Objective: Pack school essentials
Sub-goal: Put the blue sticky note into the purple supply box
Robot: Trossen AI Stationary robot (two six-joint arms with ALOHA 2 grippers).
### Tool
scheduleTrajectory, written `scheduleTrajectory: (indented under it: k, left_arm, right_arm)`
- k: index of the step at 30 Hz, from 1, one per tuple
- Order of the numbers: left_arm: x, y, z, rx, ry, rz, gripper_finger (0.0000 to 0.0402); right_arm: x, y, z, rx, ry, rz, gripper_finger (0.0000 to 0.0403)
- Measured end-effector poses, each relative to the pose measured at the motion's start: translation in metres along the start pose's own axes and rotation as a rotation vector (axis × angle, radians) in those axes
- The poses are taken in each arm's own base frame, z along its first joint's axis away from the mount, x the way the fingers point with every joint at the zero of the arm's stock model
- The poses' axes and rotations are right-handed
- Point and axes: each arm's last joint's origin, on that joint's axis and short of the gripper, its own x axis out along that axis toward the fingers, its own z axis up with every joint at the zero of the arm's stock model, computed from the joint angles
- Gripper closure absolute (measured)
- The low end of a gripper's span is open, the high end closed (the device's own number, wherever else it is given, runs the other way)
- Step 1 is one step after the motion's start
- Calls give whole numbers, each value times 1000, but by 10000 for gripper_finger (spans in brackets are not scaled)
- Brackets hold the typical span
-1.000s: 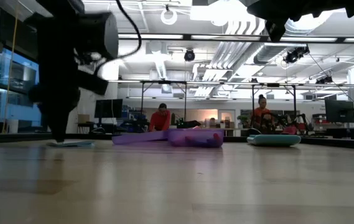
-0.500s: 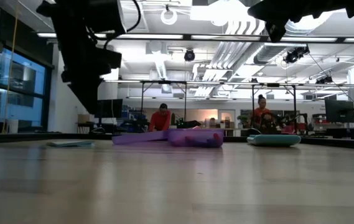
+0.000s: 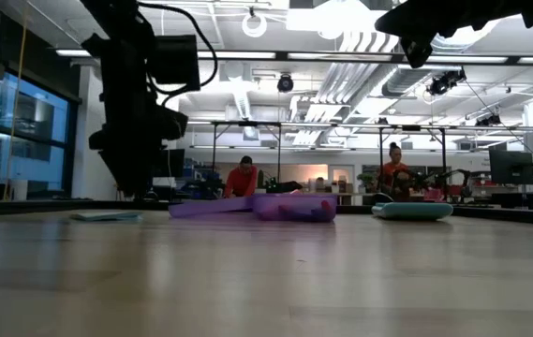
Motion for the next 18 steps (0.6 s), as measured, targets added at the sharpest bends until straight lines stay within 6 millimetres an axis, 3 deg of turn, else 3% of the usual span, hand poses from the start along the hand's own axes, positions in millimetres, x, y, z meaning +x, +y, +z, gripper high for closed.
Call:
scheduleTrajectory:
  k: [18]
  left_arm:
    - [32,-4,3,48,39,142,203]
  right_arm:
    - [0,0,0,23,1,1,402]
